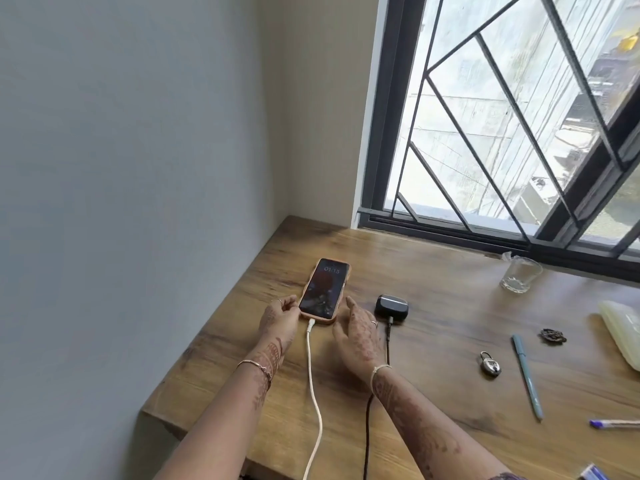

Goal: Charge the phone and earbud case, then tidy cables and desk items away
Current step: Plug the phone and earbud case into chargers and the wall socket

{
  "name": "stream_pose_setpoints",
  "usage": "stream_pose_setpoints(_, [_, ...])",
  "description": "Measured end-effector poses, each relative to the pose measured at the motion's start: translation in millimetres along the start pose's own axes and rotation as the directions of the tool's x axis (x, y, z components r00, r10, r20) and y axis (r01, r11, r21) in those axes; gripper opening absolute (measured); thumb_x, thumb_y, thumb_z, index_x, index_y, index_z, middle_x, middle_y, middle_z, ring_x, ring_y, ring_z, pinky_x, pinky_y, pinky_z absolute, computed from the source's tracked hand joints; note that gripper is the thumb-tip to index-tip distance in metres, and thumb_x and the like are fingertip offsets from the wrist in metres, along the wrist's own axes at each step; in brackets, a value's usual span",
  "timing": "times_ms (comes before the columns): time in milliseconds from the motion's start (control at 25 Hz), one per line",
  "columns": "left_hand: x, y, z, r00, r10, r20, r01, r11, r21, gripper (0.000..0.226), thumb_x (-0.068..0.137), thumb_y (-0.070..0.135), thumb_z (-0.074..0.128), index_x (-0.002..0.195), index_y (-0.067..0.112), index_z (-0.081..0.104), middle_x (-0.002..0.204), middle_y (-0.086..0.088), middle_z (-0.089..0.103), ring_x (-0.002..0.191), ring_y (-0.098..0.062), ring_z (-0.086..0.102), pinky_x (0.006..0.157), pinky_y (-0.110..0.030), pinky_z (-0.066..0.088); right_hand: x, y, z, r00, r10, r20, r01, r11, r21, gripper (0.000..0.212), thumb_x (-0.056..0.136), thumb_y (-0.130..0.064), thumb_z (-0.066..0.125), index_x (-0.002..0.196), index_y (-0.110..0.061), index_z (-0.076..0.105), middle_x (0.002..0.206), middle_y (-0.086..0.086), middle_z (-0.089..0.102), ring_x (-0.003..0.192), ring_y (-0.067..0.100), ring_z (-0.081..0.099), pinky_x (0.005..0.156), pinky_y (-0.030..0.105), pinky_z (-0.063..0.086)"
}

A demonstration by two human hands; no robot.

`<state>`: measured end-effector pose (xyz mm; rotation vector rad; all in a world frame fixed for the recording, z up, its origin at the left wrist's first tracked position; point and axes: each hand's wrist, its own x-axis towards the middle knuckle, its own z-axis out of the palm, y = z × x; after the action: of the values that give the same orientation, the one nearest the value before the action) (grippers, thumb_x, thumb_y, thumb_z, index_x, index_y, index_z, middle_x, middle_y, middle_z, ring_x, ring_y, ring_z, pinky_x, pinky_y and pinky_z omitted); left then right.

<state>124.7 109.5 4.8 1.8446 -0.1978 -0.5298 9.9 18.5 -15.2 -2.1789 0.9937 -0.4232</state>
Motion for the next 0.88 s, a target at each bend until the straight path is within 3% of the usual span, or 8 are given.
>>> stream_pose_setpoints(160, [21.1, 4.5, 5.2, 0.998, 0.008, 0.069, -0.016, 0.993, 0.115, 0.035, 0.087, 0.01, 0.054, 0.121, 0.012, 0.061, 0.117, 0.0, 0.064, 0.114, -0.018, 0.057, 0.1, -0.026, 0.04, 11.7, -1.5, 7.8, 0.997, 0.076, -0.024, -0.077, 0.997, -0.012, 0.061, 0.093, -0.036, 0.048, 0.149, -0.025, 0.025, 0.15, -0.007, 0.039, 0.144, 0.013, 0.02, 0.118, 0.04, 0.013])
stream_pose_setpoints(240, [29.7, 9.0, 6.8, 0.994, 0.018, 0.108, -0.038, 0.982, 0.184, 0.022, 0.087, 0.009, 0.051, 0.098, 0.022, 0.065, 0.097, 0.006, 0.06, 0.104, -0.018, 0.055, 0.092, -0.025, 0.038, 16.3, -3.1, 10.9, 0.997, 0.08, -0.018, -0.08, 0.997, -0.008, 0.061, 0.094, -0.036, 0.048, 0.149, -0.027, 0.024, 0.149, -0.008, 0.039, 0.144, 0.012, 0.019, 0.118, 0.041, 0.01])
stream_pose_setpoints(320, [39.5, 13.9, 9.0, 0.99, 0.016, 0.138, -0.045, 0.977, 0.21, 0.031, 0.088, 0.006, 0.047, 0.069, 0.03, 0.047, 0.079, 0.01, 0.05, 0.092, -0.016, 0.048, 0.08, -0.025, 0.036, 22.8, -5.7, 13.2, 0.995, 0.095, -0.031, -0.095, 0.996, 0.003, 0.058, 0.095, -0.037, 0.047, 0.148, -0.029, 0.025, 0.149, -0.008, 0.041, 0.144, 0.013, 0.021, 0.117, 0.042, 0.01])
stream_pose_setpoints(440, [47.0, 18.6, 13.3, 0.98, 0.016, 0.197, -0.054, 0.981, 0.187, 0.032, 0.089, 0.001, 0.047, 0.075, 0.03, 0.05, 0.068, 0.019, 0.051, 0.083, -0.012, 0.05, 0.067, -0.017, 0.036, 28.6, -10.9, 15.0, 0.981, 0.166, -0.097, -0.161, 0.985, 0.06, 0.05, 0.096, -0.031, 0.048, 0.144, -0.028, 0.033, 0.141, -0.002, 0.05, 0.139, 0.018, 0.032, 0.114, 0.04, 0.021])
stream_pose_setpoints(600, [65.4, 10.0, 15.6, 0.97, -0.049, 0.238, 0.027, 0.995, 0.093, 0.042, 0.084, -0.009, 0.042, 0.067, 0.026, 0.059, 0.071, 0.01, 0.065, 0.081, -0.016, 0.063, 0.09, -0.03, 0.05, 38.0, -18.8, 10.7, 0.941, 0.306, -0.146, -0.27, 0.936, 0.226, 0.035, 0.095, -0.02, 0.049, 0.13, -0.021, 0.048, 0.124, 0.004, 0.064, 0.123, 0.023, 0.051, 0.101, 0.029, 0.036])
stream_pose_setpoints(680, [70.3, 6.4, 16.3, 0.967, -0.036, 0.254, 0.02, 0.998, 0.065, 0.036, 0.082, -0.007, 0.048, 0.076, 0.022, 0.068, 0.088, 0.0, 0.071, 0.093, -0.021, 0.066, 0.097, -0.036, 0.05, 40.2, -19.2, 10.6, 0.919, 0.358, -0.166, -0.309, 0.914, 0.262, 0.026, 0.094, -0.018, 0.052, 0.12, -0.018, 0.054, 0.12, 0.003, 0.066, 0.118, 0.022, 0.056, 0.095, 0.026, 0.039])
stream_pose_setpoints(760, [72.9, 4.6, 16.8, 0.972, -0.009, 0.234, -0.006, 0.998, 0.063, 0.029, 0.086, -0.005, 0.052, 0.103, 0.01, 0.069, 0.109, -0.006, 0.068, 0.101, -0.019, 0.063, 0.1, -0.032, 0.048, 41.5, -17.8, 11.3, 0.901, 0.392, -0.187, -0.327, 0.895, 0.303, 0.019, 0.091, -0.016, 0.057, 0.11, -0.019, 0.057, 0.116, 0.002, 0.068, 0.114, 0.021, 0.058, 0.091, 0.023, 0.04])
stream_pose_setpoints(880, [69.5, 8.5, 15.9, 0.973, 0.03, 0.229, -0.042, 0.998, 0.047, 0.032, 0.09, -0.007, 0.051, 0.12, -0.003, 0.06, 0.111, -0.012, 0.064, 0.098, -0.015, 0.057, 0.091, -0.022, 0.048, 42.8, -15.4, 12.2, 0.88, 0.428, -0.204, -0.329, 0.862, 0.385, 0.016, 0.087, -0.015, 0.063, 0.096, -0.024, 0.054, 0.107, 0.0, 0.07, 0.106, 0.018, 0.062, 0.083, 0.02, 0.039])
